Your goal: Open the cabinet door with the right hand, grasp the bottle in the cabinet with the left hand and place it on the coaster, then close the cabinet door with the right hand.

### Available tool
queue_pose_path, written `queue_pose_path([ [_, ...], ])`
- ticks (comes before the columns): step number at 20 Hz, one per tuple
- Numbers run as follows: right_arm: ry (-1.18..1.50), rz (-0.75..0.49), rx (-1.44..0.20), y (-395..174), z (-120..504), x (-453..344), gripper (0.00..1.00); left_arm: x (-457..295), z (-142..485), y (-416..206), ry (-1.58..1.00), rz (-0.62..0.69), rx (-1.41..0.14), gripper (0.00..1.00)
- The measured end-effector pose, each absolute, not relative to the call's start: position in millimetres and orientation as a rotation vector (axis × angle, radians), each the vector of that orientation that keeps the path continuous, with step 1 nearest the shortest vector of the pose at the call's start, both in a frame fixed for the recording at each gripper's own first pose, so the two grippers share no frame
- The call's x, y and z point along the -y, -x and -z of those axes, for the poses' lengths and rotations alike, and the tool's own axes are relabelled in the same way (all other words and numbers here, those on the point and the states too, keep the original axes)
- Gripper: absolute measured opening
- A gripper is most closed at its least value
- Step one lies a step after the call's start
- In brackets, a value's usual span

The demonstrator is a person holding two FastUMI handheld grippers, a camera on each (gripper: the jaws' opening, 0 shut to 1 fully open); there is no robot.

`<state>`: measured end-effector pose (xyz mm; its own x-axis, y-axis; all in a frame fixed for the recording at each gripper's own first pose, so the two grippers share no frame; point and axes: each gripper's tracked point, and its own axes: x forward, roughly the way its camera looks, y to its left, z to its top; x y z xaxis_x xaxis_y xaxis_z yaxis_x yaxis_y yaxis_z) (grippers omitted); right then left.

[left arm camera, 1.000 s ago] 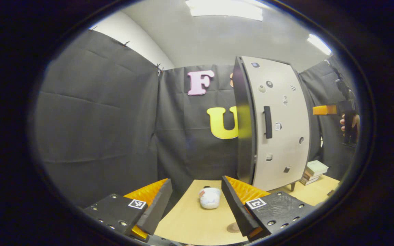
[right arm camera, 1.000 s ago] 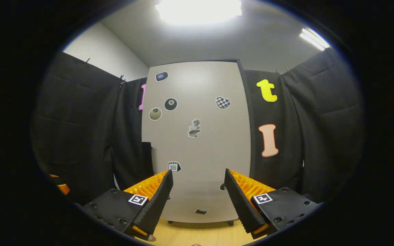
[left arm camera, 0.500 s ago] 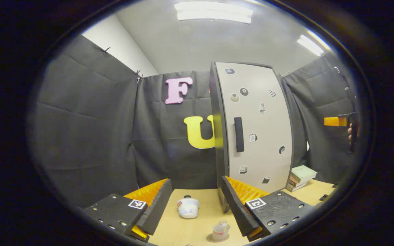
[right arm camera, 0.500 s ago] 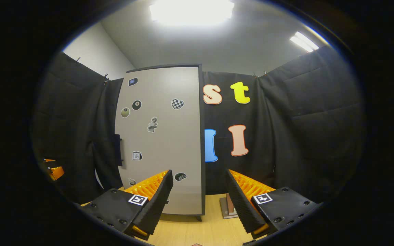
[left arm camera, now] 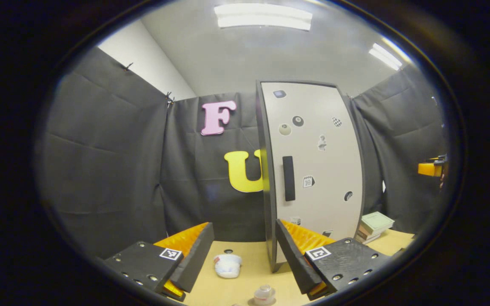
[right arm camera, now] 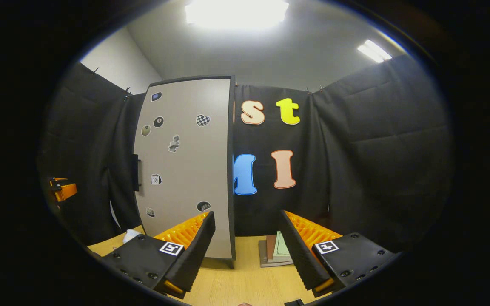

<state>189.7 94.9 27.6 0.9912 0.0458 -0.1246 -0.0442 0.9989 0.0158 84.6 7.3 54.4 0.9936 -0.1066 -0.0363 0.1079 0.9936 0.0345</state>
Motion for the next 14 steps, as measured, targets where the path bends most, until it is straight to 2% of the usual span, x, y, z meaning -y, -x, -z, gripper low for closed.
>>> queue_pose_path([
  [14,-0.028,-0.088,-0.138,-191.7,-25.2,-97.5,0.96,-6.4,-53.2,-80.3,-0.058,0.057,-0.051,0.88],
])
